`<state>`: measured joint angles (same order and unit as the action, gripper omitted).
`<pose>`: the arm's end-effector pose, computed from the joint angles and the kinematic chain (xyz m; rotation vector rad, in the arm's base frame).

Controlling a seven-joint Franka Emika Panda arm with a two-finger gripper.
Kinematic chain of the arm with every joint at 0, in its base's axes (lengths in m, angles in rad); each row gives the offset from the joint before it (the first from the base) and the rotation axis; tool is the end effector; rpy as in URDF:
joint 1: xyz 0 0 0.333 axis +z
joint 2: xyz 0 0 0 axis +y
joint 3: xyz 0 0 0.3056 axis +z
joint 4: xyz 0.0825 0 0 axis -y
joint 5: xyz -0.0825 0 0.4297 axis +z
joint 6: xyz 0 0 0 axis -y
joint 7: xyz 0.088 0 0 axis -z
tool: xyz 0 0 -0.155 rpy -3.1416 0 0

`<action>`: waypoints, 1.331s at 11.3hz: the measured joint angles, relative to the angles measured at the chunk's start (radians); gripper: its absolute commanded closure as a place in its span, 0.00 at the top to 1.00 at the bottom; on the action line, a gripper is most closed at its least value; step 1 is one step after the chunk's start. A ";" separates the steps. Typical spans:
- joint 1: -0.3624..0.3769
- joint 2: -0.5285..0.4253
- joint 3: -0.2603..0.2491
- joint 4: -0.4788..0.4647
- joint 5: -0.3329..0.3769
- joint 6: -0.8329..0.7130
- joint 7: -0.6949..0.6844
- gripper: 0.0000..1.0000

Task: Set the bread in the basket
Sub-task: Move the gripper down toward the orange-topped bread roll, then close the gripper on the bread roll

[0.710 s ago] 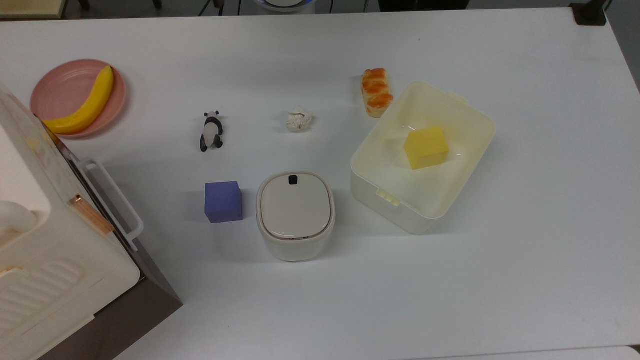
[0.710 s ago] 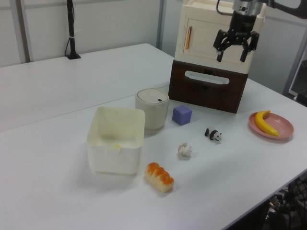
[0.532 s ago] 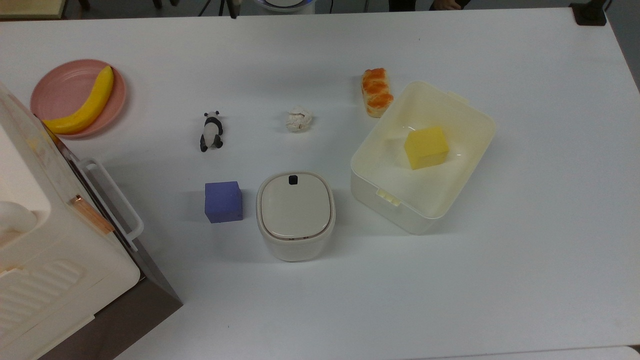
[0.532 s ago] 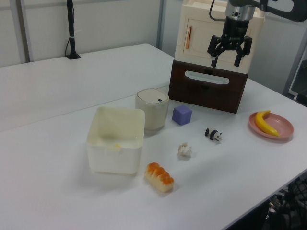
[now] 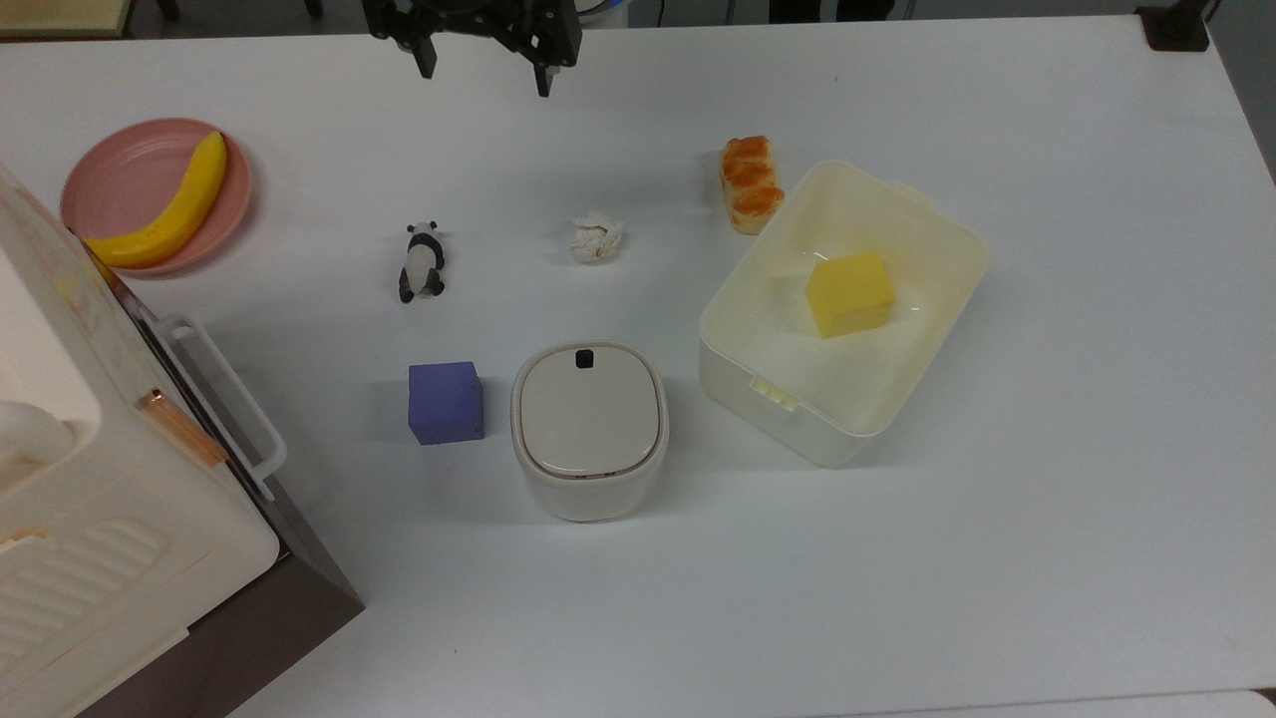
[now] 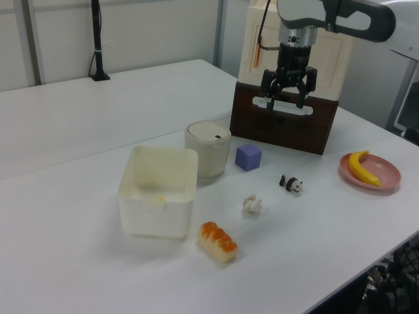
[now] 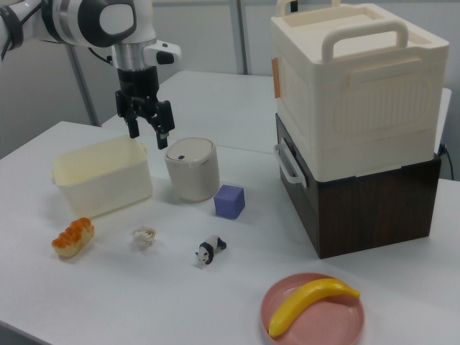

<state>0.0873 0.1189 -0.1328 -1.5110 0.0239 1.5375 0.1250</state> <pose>0.6248 -0.0211 0.5218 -3.1224 0.2670 0.1436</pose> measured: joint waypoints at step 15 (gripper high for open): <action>0.014 0.042 0.398 -0.475 0.000 0.406 -0.004 1.00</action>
<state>0.1009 0.1607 0.2648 -1.9856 0.0239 1.9440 0.1205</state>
